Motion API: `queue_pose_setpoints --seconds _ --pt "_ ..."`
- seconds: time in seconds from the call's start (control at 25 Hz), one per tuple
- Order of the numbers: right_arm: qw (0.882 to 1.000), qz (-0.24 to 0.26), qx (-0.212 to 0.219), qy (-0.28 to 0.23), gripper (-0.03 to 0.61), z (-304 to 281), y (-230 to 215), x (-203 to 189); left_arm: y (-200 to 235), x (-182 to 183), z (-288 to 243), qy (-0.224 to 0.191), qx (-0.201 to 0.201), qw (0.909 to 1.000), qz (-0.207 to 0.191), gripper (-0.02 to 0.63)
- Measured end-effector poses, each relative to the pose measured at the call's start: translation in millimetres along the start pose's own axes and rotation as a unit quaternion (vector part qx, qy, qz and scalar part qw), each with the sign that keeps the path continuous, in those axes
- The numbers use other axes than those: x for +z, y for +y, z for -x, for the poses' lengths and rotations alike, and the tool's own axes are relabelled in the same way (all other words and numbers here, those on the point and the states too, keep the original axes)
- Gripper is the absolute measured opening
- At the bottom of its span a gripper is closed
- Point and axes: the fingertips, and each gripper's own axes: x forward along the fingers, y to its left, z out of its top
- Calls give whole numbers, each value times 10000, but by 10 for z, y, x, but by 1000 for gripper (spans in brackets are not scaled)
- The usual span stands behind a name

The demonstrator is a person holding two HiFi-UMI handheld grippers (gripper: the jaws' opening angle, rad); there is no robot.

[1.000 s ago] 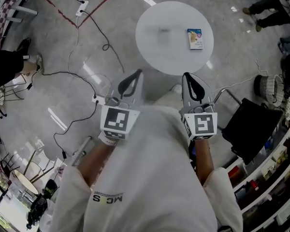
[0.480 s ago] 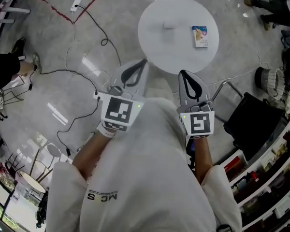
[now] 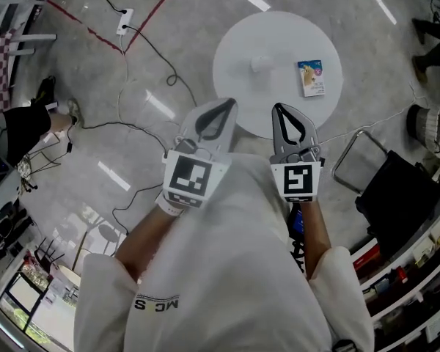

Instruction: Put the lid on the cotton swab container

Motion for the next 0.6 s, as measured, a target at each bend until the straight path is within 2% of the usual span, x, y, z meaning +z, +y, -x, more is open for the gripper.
queue_pose_setpoints --seconds 0.12,0.24,0.6 --pt "10000 10 -38 91 -3 -278 -161 -65 167 -41 -229 191 81 9998 45 0" --pt "9997 107 -39 196 -3 -540 -235 -165 317 -86 -411 187 130 9995 218 0" --pt "9982 -55 68 589 -3 -1114 -312 -562 591 -396 -1013 479 -51 9982 360 0"
